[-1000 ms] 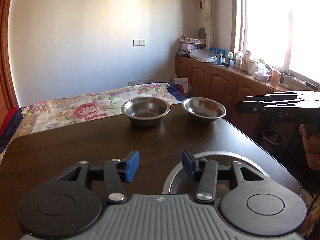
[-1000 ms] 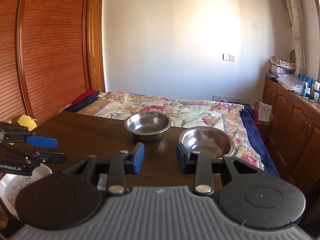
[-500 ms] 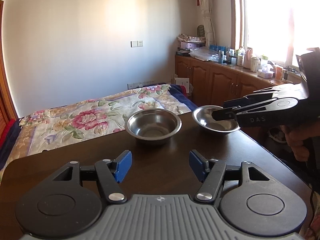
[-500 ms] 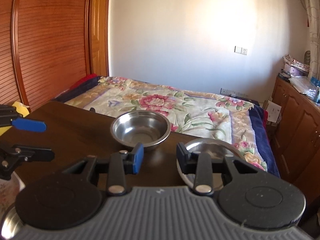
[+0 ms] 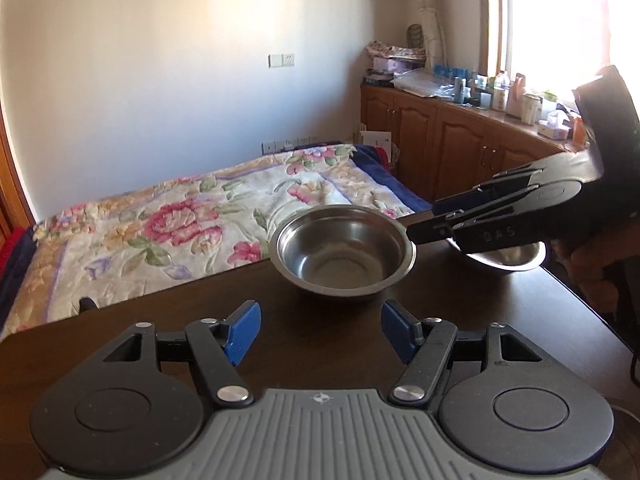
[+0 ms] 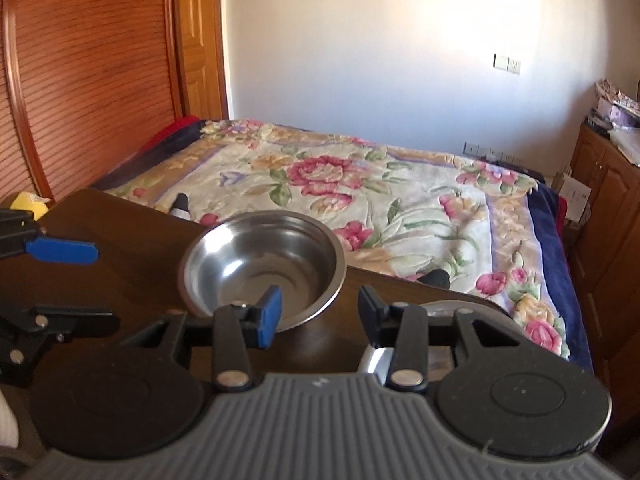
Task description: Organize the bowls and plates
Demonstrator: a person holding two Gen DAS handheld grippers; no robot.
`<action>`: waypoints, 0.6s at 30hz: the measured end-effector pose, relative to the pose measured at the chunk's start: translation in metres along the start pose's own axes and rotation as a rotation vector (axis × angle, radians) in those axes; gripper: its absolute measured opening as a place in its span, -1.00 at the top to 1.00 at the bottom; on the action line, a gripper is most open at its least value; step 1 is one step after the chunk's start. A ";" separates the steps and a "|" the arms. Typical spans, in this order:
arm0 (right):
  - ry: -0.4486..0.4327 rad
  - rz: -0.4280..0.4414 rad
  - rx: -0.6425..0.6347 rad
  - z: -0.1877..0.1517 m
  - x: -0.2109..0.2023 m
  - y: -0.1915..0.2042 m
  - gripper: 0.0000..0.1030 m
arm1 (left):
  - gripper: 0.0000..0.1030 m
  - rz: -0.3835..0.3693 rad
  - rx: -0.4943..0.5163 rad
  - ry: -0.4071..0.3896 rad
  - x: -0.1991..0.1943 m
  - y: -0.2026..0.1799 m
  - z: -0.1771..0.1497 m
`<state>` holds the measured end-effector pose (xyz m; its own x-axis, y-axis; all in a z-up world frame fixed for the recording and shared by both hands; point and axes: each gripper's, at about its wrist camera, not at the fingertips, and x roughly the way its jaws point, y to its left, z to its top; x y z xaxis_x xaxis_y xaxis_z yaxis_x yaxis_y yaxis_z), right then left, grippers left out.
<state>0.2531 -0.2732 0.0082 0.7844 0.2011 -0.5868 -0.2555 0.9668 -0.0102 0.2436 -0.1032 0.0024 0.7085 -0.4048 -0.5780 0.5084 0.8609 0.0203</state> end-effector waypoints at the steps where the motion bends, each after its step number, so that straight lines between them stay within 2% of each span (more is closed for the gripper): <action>1: 0.008 -0.004 0.005 0.000 0.005 -0.001 0.15 | -0.36 -0.007 -0.014 0.008 0.004 0.002 0.001; 4: 0.021 -0.005 0.021 0.000 0.014 -0.002 0.16 | -0.36 -0.028 -0.054 0.015 0.013 0.006 0.004; 18: 0.079 0.025 0.037 0.003 0.033 0.002 0.16 | -0.36 -0.036 -0.129 0.037 0.034 0.014 0.014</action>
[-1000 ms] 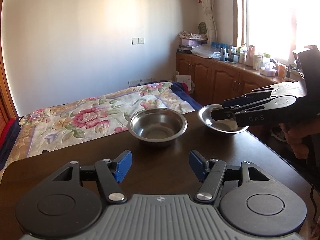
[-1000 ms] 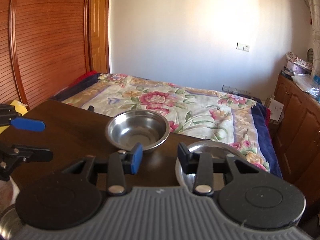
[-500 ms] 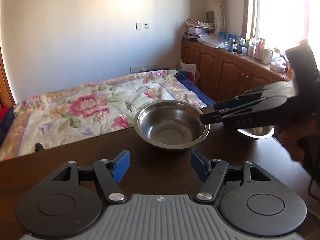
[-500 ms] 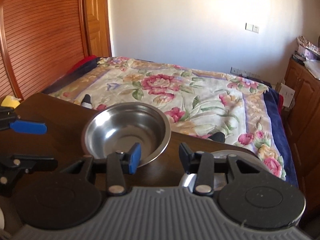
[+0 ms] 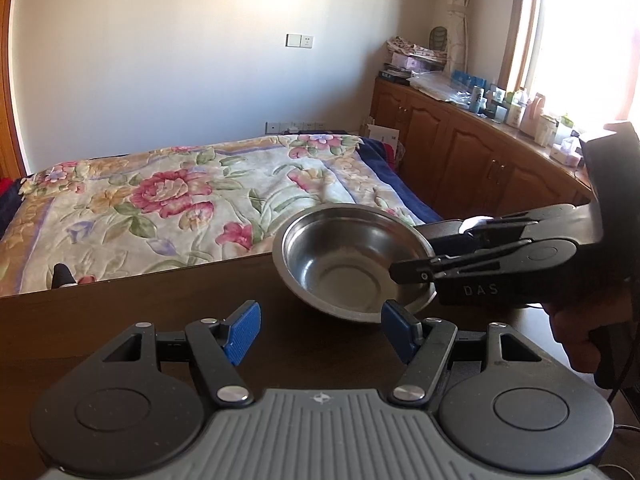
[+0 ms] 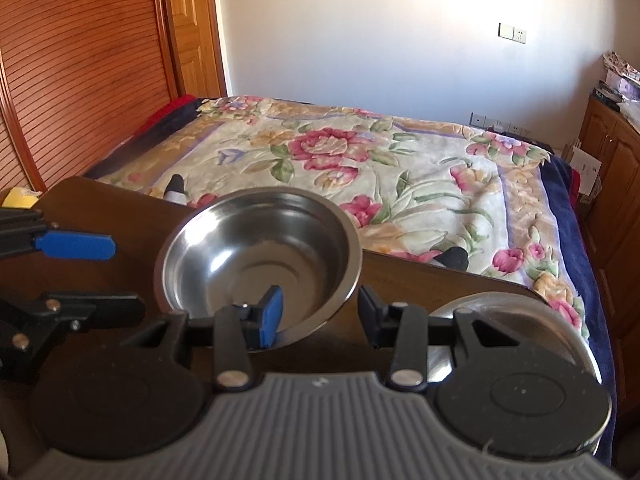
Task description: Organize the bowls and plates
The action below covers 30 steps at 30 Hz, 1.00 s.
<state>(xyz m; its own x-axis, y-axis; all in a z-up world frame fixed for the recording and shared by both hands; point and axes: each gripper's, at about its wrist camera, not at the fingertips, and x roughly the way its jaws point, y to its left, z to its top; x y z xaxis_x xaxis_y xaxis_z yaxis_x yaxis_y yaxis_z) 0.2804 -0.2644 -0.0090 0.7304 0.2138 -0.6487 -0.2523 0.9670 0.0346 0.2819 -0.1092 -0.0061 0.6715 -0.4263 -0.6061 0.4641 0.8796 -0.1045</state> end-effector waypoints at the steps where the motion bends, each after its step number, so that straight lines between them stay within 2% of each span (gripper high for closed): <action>1: 0.003 0.005 0.007 0.000 0.000 0.000 0.16 | -0.36 0.000 -0.004 0.001 0.002 0.001 0.001; 7: 0.007 0.006 0.039 0.000 0.003 -0.004 0.20 | -0.31 0.002 -0.048 0.029 0.020 0.009 0.008; 14: 0.004 0.012 0.055 -0.001 0.004 -0.005 0.44 | -0.04 0.007 -0.078 0.043 0.033 0.013 0.010; 18: 0.001 0.034 0.067 -0.002 0.004 -0.007 0.56 | 0.01 0.022 -0.112 0.076 0.041 0.020 0.008; 21: 0.005 0.059 0.085 -0.003 0.004 -0.006 0.61 | 0.32 0.001 -0.129 0.091 0.043 0.025 0.006; 22: 0.007 0.068 0.089 -0.003 0.004 -0.005 0.63 | 0.55 -0.010 -0.134 0.095 0.042 0.025 0.005; 23: 0.007 0.074 0.092 -0.004 0.003 -0.004 0.66 | 0.61 -0.018 -0.136 0.100 0.041 0.025 0.006; 26: 0.007 0.068 0.092 -0.004 0.001 0.000 0.71 | 0.66 0.003 -0.113 0.101 0.034 0.020 0.007; 30: -0.001 0.073 0.110 -0.006 -0.005 -0.001 0.72 | 0.73 -0.005 -0.090 0.076 0.017 0.016 0.008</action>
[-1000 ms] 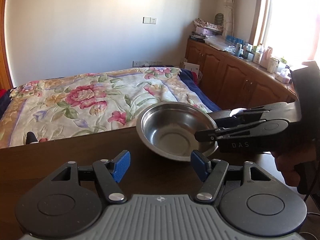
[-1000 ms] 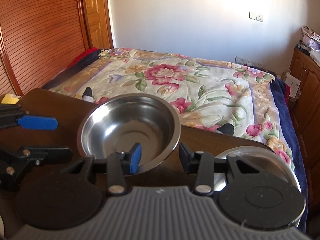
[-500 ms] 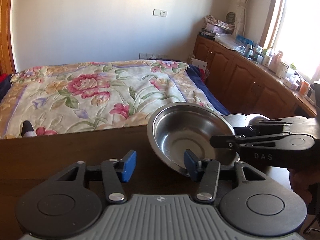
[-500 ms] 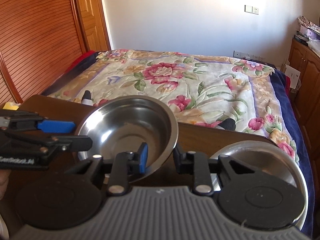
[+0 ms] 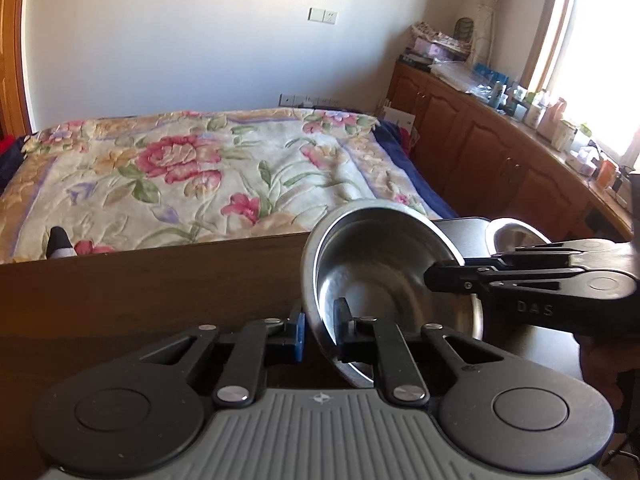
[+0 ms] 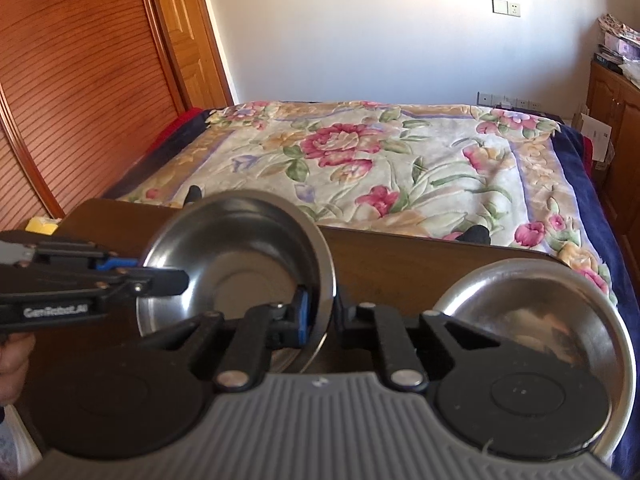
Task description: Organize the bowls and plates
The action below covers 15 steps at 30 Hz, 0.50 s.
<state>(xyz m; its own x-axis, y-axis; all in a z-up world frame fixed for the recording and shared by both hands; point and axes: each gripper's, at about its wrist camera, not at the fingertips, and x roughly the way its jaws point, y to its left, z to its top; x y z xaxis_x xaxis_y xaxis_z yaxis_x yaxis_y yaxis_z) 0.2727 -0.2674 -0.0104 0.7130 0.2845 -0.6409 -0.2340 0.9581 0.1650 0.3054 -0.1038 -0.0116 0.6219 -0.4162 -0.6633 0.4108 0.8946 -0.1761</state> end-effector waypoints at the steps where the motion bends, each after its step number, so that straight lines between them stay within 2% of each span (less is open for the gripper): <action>1: -0.005 -0.002 -0.001 0.000 -0.003 0.001 0.72 | 0.74 -0.004 0.007 -0.004 -0.005 -0.001 0.000; 15: -0.088 -0.041 -0.025 0.003 -0.066 0.015 0.72 | 0.74 -0.056 0.072 -0.085 -0.066 -0.030 -0.004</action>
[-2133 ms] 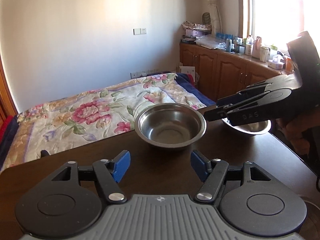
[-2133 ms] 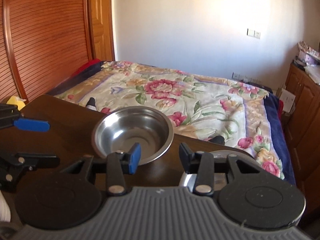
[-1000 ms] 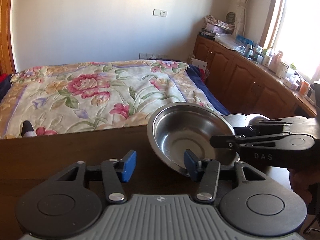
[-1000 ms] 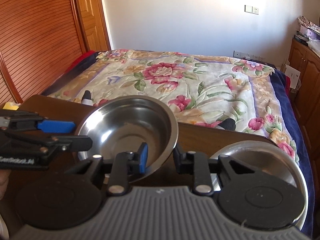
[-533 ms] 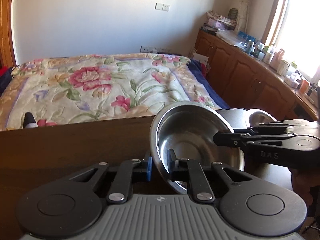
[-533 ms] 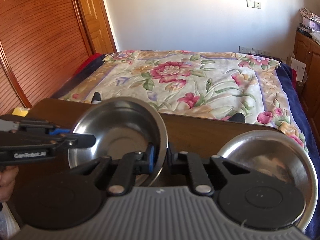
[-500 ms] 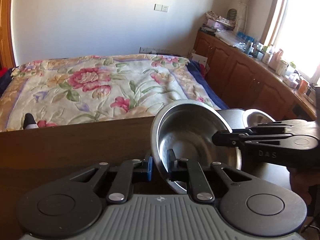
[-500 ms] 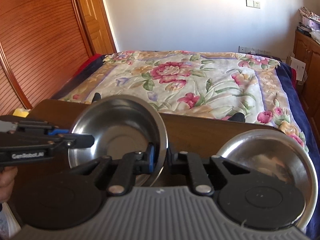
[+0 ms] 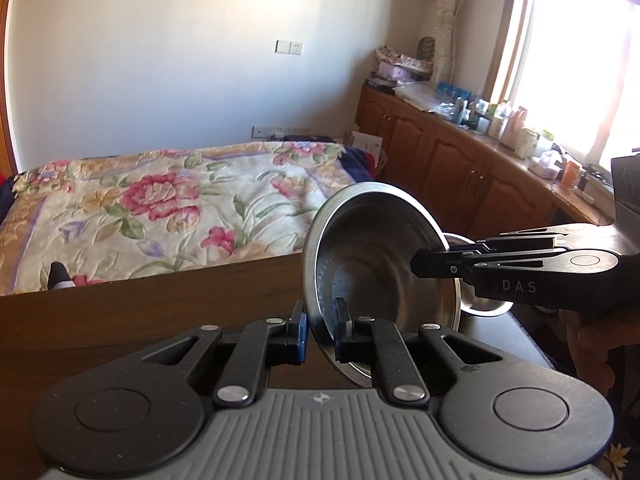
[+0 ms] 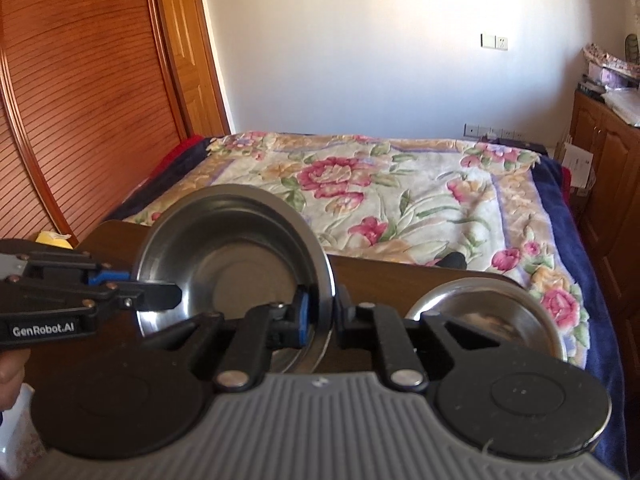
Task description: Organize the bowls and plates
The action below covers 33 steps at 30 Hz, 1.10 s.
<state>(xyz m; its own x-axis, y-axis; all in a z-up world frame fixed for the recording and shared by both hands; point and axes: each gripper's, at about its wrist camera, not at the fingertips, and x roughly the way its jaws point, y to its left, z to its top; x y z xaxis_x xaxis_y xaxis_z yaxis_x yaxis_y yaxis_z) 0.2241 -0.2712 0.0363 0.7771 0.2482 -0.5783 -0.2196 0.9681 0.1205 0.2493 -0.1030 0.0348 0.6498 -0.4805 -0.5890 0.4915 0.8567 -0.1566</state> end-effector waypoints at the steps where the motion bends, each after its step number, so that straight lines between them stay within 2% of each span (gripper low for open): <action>1: -0.005 -0.003 -0.003 0.000 -0.005 0.001 0.72 | 0.73 -0.002 0.003 -0.005 -0.004 -0.002 0.000; 18: -0.052 -0.014 -0.016 -0.019 -0.057 0.014 0.72 | 0.73 -0.036 0.046 -0.049 -0.063 -0.031 -0.023; 27: -0.049 -0.006 -0.004 -0.049 -0.077 0.018 0.72 | 0.72 -0.065 0.067 -0.030 -0.079 -0.043 -0.052; 33: -0.057 -0.002 -0.004 -0.069 -0.089 0.020 0.72 | 0.71 -0.083 0.048 -0.047 -0.088 -0.051 -0.084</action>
<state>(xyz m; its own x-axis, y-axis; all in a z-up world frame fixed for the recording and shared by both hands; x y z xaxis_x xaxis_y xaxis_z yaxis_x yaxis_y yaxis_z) 0.1098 -0.2760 0.0348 0.8099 0.2480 -0.5316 -0.2203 0.9685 0.1161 0.1184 -0.0883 0.0277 0.6318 -0.5587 -0.5372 0.5714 0.8041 -0.1643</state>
